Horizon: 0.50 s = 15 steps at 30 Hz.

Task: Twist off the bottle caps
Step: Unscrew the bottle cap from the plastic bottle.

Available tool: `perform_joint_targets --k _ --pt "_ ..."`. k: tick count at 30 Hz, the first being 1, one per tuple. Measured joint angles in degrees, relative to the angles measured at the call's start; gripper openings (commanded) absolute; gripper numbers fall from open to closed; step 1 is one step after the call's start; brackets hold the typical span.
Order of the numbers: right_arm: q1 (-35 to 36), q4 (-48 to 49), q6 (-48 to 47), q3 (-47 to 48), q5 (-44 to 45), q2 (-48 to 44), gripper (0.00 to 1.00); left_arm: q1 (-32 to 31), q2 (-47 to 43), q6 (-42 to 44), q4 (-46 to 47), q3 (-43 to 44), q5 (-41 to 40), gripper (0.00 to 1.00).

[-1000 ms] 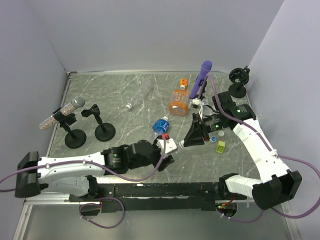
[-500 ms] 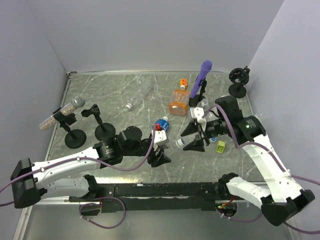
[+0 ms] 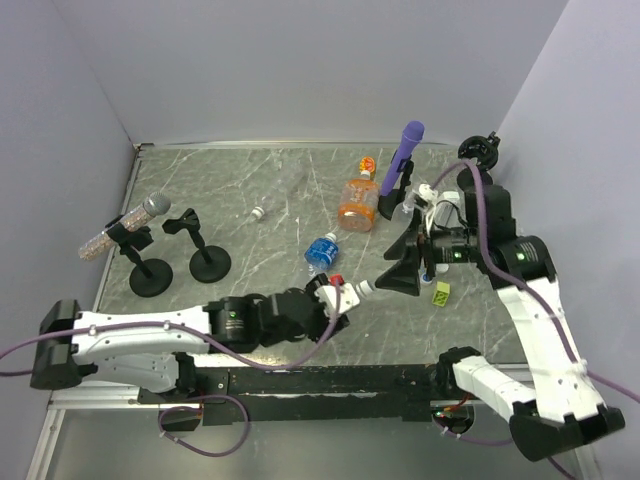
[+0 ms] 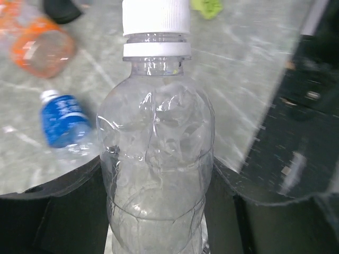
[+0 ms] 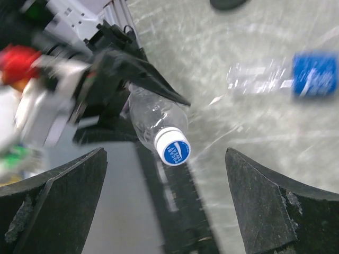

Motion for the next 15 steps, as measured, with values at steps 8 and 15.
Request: perform_joint_targets --k 8,15 --pt "-1.2 -2.7 6.7 -4.4 -0.3 8.9 0.91 -3.1 6.3 0.6 -0.1 1.9 -14.4 0.17" --pt "-0.6 -2.2 8.3 -6.2 -1.1 9.1 0.85 -3.2 6.4 0.6 1.7 1.9 -16.2 0.17"
